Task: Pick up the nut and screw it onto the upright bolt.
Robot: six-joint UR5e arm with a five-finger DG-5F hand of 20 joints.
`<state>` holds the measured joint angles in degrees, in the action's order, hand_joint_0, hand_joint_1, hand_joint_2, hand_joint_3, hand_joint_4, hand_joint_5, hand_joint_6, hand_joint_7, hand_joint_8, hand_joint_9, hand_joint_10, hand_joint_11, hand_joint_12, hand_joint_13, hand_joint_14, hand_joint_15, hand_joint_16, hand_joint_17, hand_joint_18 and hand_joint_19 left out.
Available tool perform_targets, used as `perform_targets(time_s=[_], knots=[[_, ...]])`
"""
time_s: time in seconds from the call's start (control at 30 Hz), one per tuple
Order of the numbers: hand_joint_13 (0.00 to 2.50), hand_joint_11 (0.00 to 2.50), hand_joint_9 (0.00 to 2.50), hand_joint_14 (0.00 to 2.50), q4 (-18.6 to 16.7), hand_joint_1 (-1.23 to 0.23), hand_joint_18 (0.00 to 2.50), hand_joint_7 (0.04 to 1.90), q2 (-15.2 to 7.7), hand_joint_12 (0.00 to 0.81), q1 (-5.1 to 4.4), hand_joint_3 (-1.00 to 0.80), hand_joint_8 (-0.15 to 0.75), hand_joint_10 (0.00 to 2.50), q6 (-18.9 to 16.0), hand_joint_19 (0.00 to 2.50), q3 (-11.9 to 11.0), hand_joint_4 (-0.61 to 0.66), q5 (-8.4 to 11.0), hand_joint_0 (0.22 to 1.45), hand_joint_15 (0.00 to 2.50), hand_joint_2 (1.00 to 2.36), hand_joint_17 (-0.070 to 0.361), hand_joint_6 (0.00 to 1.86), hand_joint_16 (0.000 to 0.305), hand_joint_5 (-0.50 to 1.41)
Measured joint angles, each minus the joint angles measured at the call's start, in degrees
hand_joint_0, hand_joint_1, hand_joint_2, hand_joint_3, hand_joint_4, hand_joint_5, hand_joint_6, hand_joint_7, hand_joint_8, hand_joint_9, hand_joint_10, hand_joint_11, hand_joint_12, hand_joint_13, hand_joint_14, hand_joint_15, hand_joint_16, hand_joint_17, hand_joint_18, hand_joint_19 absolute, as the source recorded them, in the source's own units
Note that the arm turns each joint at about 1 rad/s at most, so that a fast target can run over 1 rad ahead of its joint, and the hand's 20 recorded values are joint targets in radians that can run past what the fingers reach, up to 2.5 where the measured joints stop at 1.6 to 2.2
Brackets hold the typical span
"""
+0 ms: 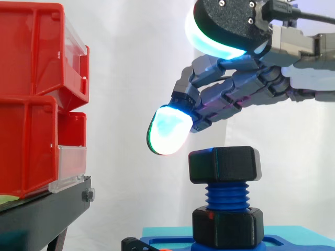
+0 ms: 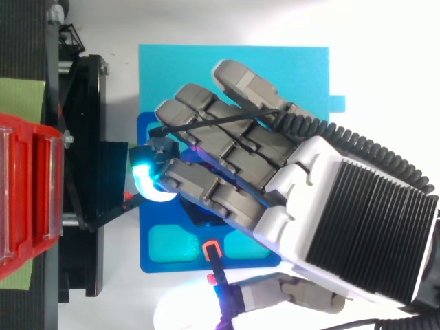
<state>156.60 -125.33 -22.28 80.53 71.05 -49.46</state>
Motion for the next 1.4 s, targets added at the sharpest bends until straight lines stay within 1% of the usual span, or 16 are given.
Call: perform_targets(time_s=[0.13,0.43,0.63,0.83,0.9,1.03,1.17,1.4], knots=[[0.34,0.0,0.4,0.0,1.1,-0.02,0.03,0.95,-0.1,0.317,0.26,-0.5,0.259,0.0,-0.9,0.0,0.0,0.27,-0.61,0.47,0.0,1.0,0.08,0.5,0.036,-0.12],[0.38,0.0,0.44,0.0,3.2,-0.05,0.05,1.13,-0.1,0.302,0.67,-0.5,0.266,0.0,-1.2,0.0,0.0,0.26,-1.25,0.48,0.0,1.0,0.072,0.5,0.032,-0.1],[0.4,0.0,0.46,0.0,4.4,-0.06,0.07,1.19,-0.1,0.297,1.29,-0.5,0.268,0.0,-1.2,0.0,0.0,0.26,-1.89,0.48,0.0,1.0,0.07,0.5,0.031,-0.09],[0.42,0.0,0.48,0.0,5.5,-0.08,0.09,1.23,-0.1,0.292,2.32,-0.5,0.27,0.0,-1.2,0.0,0.0,0.24,-2.76,0.49,0.0,1.0,0.068,0.5,0.03,-0.09],[0.42,0.0,0.49,0.0,5.8,-0.09,0.1,1.26,-0.1,0.29,2.77,-0.5,0.269,0.0,-1.2,0.0,0.0,0.23,-3.2,0.49,0.0,1.0,0.066,0.5,0.029,-0.08],[0.44,0.0,0.5,0.0,6.0,-0.1,0.11,1.36,-0.1,0.287,3.38,-0.5,0.27,0.0,-1.2,0.0,0.0,0.23,-3.73,0.5,0.0,1.0,0.065,0.5,0.029,-0.08],[0.45,0.0,0.53,0.0,6.1,-0.1,0.13,1.35,-0.1,0.282,3.88,-0.5,0.276,0.0,-1.2,0.0,0.0,0.21,-4.2,0.5,0.0,1.0,0.064,0.55,0.029,-0.08],[0.49,0.0,0.6,0.0,6.5,-0.12,0.16,1.38,0.0,0.27,4.77,-0.5,0.28,0.0,-1.1,0.0,-0.3,0.22,-6.02,0.51,0.0,1.0,0.058,0.6,0.026,-0.05]])
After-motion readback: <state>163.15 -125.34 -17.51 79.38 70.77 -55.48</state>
